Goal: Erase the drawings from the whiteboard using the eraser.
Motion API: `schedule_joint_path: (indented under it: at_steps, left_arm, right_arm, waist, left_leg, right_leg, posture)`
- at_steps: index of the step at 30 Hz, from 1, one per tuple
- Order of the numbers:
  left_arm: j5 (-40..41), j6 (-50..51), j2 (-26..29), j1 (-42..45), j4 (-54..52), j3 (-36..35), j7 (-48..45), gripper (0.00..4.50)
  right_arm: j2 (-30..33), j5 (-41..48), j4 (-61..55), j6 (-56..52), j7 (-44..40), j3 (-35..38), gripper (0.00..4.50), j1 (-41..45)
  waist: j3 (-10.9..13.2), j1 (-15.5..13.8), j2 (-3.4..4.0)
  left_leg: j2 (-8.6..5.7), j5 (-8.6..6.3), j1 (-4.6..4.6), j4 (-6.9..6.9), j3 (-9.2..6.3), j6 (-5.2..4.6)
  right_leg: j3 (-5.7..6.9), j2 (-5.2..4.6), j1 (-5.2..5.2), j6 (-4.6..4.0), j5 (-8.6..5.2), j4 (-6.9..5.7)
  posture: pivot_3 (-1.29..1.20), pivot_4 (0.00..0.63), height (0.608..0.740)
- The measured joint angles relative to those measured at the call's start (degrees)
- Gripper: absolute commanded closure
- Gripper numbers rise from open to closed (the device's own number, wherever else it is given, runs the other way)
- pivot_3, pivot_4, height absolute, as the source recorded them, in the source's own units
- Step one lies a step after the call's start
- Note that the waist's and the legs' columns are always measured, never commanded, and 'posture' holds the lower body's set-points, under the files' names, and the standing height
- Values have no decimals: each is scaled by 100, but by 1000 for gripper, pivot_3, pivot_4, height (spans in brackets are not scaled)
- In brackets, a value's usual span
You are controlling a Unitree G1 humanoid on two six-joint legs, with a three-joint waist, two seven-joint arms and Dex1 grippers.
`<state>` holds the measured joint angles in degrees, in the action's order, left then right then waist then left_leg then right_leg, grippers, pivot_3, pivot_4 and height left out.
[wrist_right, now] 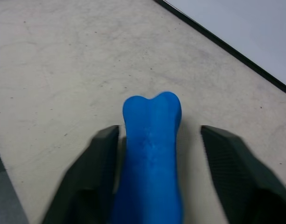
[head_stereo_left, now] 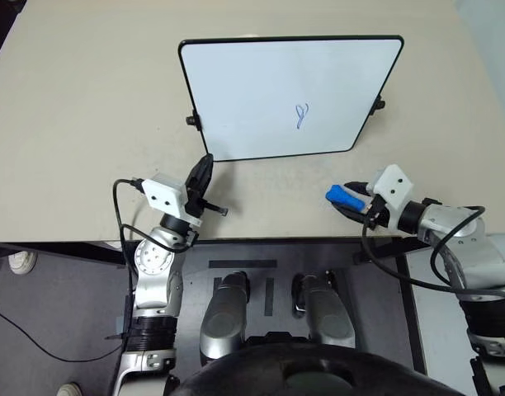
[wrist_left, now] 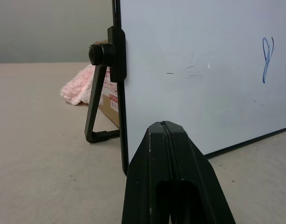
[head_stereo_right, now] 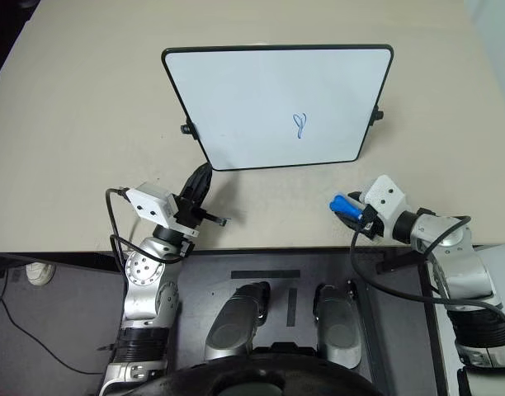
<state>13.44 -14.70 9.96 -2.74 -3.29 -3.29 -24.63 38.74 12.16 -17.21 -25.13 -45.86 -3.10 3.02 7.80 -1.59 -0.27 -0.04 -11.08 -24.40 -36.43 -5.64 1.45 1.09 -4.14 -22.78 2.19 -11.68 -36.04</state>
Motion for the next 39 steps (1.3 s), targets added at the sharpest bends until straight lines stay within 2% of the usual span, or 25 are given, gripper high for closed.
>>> schedule_joint_path:
  at_steps: [3, 6, 12, 15, 18, 20, 23, 30, 32, 39]
  left_arm:
    - [0, -10, 0, 0, 0, -1, 1, 4500]
    - [-1, -17, 0, 0, 0, -1, 1, 4500]
    - [0, -22, 14, -3, 3, -13, 0, 4500]
    - [1, -26, 14, 18, 9, -7, -5, 4500]
    - [-3, -24, 18, 63, 51, 0, -8, 4500]
    - [-7, -25, 13, 131, 82, 19, -10, 4500]
    - [-10, -32, 15, 145, 108, 1, -4, 4500]
    - [-18, -63, 7, 125, 122, -7, 58, 4500]
    - [-20, -73, 2, 114, 121, -5, 99, 4500]
    - [-21, -132, 5, 29, 120, -11, 129, 4500]
  right_arm:
    - [3, 4, 5, 0, -1, 2, 3731, 10]
    - [10, 2, 2, 8, -2, 3, 4211, 14]
    - [-84, -55, -3, 329, 40, -1, 4250, 251]
    - [-211, -197, -65, 860, 72, -77, 4250, 840]
    - [-420, -743, 232, 1871, 85, -501, 4250, 1713]
    - [-535, -1131, 645, 2588, 160, -740, 4250, 2156]
    - [-627, -1825, 1616, 3831, 364, -1073, 4250, 2686]
    - [-758, -3418, 3975, 6003, 1718, -1590, 4250, 3686]
    - [-769, -3741, 4359, 6382, 2069, -1677, 4250, 3856]
    - [-818, -4335, 5340, 6918, 2835, -1823, 4250, 4088]
  waist:
    - [-1, 0, -2]
    - [-4, 0, -7]
    - [-3, 13, -5]
    - [-3, 41, -5]
    - [-3, 55, -5]
    - [-3, 54, -5]
    - [-3, -1, -5]
    - [-2, -5, -3]
    - [-2, -1, -3]
    - [0, 0, 0]
  left_leg:
    - [0, 0, 1, 0, 1, 1]
    - [-1, -1, 3, 0, 1, -2]
    - [1, -2, 6, 0, 2, -7]
    - [8, 2, 13, 1, 3, -7]
    - [19, 8, 20, 1, -3, -9]
    - [20, 10, 23, 1, -12, -9]
    - [21, 6, 19, 3, -21, -6]
    - [23, -28, 3, 2, -11, 33]
    - [25, -50, 7, 0, -9, 72]
    - [45, -48, 23, -2, -4, 78]
  right_leg:
    - [-2, 0, 1, 0, 0, 0]
    - [-2, 0, 2, 0, -1, 0]
    - [-2, 1, -1, 5, -2, -5]
    - [-2, 8, -1, 10, 0, -7]
    - [-2, 13, -1, -11, 13, -12]
    - [-2, 13, -3, -50, 36, -21]
    - [0, 10, -7, -53, 38, -22]
    - [8, -14, -42, -66, 49, -44]
    - [8, -15, -43, -74, 54, -55]
    - [7, -17, -35, -129, 94, -76]
  posture:
    - [0, 150, 740]
    - [0, 150, 740]
    - [0, 150, 740]
    - [0, 150, 740]
    - [0, 150, 740]
    - [0, 150, 740]
    - [0, 150, 740]
    - [0, 150, 740]
    - [0, 150, 740]
    - [0, 150, 740]
